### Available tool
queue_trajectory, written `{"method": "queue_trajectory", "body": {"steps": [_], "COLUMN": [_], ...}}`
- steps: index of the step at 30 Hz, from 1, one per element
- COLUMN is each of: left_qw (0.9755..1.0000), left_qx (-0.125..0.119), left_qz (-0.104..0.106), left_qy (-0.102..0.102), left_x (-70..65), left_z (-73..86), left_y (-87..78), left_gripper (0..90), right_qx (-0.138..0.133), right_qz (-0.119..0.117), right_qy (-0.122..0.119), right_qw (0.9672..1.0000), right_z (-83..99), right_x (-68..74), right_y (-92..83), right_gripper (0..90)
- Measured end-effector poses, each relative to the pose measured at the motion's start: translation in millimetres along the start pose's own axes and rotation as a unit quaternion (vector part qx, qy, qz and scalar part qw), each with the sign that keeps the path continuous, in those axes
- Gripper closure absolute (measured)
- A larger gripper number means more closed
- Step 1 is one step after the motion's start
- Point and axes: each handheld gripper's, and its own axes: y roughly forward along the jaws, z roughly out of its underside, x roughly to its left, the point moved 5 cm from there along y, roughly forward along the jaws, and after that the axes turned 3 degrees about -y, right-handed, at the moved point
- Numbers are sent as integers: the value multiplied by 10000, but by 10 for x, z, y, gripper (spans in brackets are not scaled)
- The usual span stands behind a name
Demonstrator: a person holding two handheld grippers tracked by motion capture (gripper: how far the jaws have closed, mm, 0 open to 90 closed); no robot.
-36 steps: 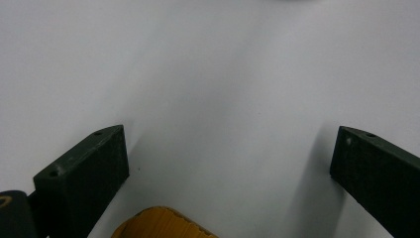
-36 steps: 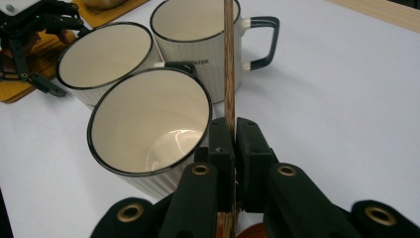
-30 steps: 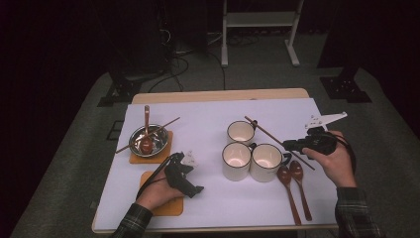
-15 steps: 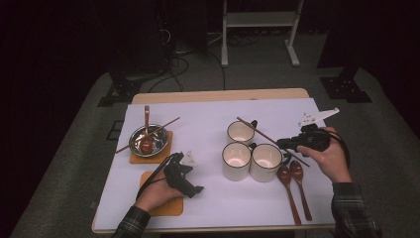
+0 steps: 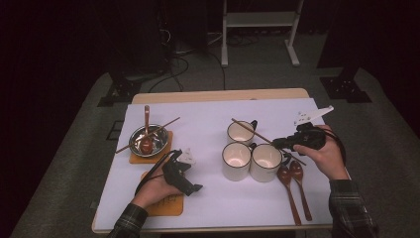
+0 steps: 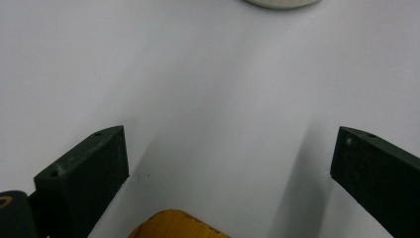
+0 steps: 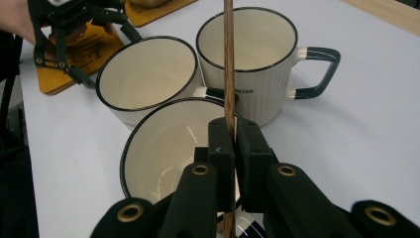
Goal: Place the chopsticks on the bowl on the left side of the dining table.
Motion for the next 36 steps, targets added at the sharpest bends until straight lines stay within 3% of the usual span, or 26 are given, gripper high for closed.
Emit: {"method": "queue_trajectory", "body": {"steps": [22, 36], "left_qw": [9997, 9990], "left_qx": [-171, -189], "left_qz": [164, 269], "left_qy": [81, 299], "left_x": [107, 147], "left_z": [-220, -364], "left_y": [-224, -376], "left_gripper": [6, 7], "right_qx": [129, 230], "right_qz": [-358, -559], "right_qy": [-237, -400], "right_qw": [9990, 9974], "right_z": [-54, -76], "right_x": [36, 47], "right_y": [85, 128], "right_gripper": [854, 854]}}
